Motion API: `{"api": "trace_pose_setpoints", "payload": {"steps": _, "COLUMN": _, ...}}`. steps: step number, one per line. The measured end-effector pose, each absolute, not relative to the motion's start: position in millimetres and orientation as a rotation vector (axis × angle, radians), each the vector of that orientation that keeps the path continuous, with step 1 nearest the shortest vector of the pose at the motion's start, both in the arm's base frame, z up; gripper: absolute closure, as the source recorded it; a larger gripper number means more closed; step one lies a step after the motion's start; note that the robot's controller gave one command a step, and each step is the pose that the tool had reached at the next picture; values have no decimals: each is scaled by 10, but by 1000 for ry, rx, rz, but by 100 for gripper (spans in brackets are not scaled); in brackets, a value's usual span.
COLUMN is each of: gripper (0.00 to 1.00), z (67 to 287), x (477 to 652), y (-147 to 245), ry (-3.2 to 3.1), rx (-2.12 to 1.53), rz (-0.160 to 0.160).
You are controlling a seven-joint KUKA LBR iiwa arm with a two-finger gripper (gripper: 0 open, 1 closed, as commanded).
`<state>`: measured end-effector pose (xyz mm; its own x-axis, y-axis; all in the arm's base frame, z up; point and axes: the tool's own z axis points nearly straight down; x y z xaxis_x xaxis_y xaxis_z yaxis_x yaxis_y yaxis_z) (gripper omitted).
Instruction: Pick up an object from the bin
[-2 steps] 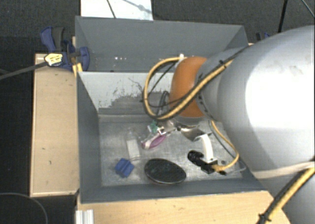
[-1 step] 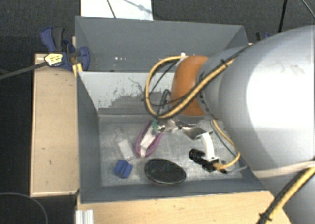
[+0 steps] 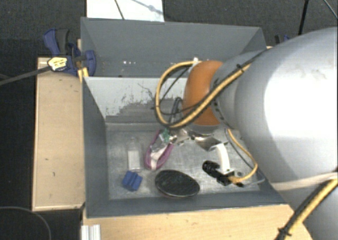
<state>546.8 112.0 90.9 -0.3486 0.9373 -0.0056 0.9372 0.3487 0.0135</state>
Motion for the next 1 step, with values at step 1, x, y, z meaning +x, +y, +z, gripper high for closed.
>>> {"api": "trace_pose_setpoints", "payload": {"steps": 1, "gripper": 0, "z": 1362, "x": 5496, "y": 601, "ry": 2757, "rx": 1494, "rz": 0}}
